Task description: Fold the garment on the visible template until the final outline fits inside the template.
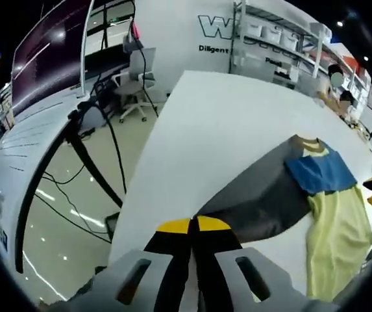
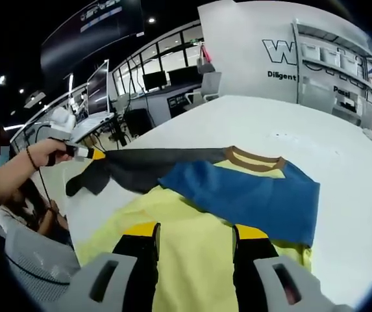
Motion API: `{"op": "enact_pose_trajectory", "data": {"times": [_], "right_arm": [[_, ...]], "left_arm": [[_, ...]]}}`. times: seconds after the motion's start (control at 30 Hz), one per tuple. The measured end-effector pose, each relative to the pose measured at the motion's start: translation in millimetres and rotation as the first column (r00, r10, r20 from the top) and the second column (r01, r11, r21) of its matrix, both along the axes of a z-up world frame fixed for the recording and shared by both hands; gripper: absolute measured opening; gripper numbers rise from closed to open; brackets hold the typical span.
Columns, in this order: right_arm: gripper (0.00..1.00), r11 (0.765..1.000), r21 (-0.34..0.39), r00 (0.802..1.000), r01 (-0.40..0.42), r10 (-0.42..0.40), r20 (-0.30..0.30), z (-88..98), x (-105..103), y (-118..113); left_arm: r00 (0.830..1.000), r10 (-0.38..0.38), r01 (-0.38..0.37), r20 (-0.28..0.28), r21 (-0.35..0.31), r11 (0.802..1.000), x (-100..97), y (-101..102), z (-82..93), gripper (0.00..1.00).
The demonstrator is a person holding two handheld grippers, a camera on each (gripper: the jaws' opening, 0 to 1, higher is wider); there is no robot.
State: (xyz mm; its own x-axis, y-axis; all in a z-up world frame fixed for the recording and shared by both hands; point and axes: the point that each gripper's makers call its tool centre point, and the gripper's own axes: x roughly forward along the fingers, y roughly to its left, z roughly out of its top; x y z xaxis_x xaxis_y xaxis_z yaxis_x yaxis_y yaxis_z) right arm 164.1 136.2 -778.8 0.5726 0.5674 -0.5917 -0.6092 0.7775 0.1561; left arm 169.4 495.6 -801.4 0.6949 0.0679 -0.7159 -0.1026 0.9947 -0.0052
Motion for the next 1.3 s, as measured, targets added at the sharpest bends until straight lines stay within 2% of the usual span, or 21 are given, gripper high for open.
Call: {"op": "enact_pose_trajectory", "data": {"times": [0.3,0.5,0.6,0.67,0.7,0.77,0.87,1.0,1.1,1.3], "right_arm": [[0.41,1.0,-0.001,1.0,0.001,-0.001,0.004,1.9,-0.3,-0.4],[0.41,1.0,-0.009,1.0,0.008,-0.008,0.002,-1.8,0.3,-5.6],[0.41,0.999,-0.013,0.999,0.037,-0.037,-0.01,-6.6,6.6,-18.3],[0.41,0.998,-0.011,0.998,0.064,-0.064,-0.009,-4.7,12.9,-28.8],[0.41,0.997,-0.016,0.997,0.074,-0.074,-0.002,-2.9,16.1,-33.8],[0.42,0.996,-0.021,0.997,0.082,-0.082,0.006,-0.8,19.0,-38.3],[0.42,0.995,-0.02,0.995,0.097,-0.097,0.014,2.8,24.7,-44.7],[0.42,0.994,-0.02,0.994,0.105,-0.105,0.028,7.6,29.9,-47.7],[0.42,0.994,-0.027,0.994,0.104,-0.103,0.033,9.1,32.3,-49.4],[0.42,0.993,-0.028,0.993,0.112,-0.111,0.043,14.9,39.9,-56.5]], "left_arm": [[0.999,-0.023,0.026,-0.044,0.07,0.997,9.9,10.4,-15.8,0.0],[0.998,-0.017,0.022,-0.064,0.078,0.997,11.2,15.7,-22.4,0.0],[0.998,-0.02,0.025,-0.054,0.088,0.996,12.0,15.6,-21.4,0.01],[0.998,-0.059,0.06,-0.011,0.136,0.989,17.2,15.3,-14.9,0.06],[0.997,-0.08,0.077,0.011,0.15,0.986,18.1,11.8,-9.7,0.11],[0.996,-0.092,0.088,0.021,0.152,0.985,17.9,8.1,-6.7,0.16],[0.993,-0.111,0.105,0.029,0.15,0.983,16.4,-1.0,-3.1,0.14],[0.988,-0.136,0.126,0.071,0.137,0.982,16.3,-14.9,4.7,0.16],[0.98,-0.173,0.162,0.095,0.113,0.98,13.6,-34.1,9.4,0.16],[0.966,-0.226,0.213,0.128,0.106,0.971,7.4,-59.8,18.3,0.16]]}}
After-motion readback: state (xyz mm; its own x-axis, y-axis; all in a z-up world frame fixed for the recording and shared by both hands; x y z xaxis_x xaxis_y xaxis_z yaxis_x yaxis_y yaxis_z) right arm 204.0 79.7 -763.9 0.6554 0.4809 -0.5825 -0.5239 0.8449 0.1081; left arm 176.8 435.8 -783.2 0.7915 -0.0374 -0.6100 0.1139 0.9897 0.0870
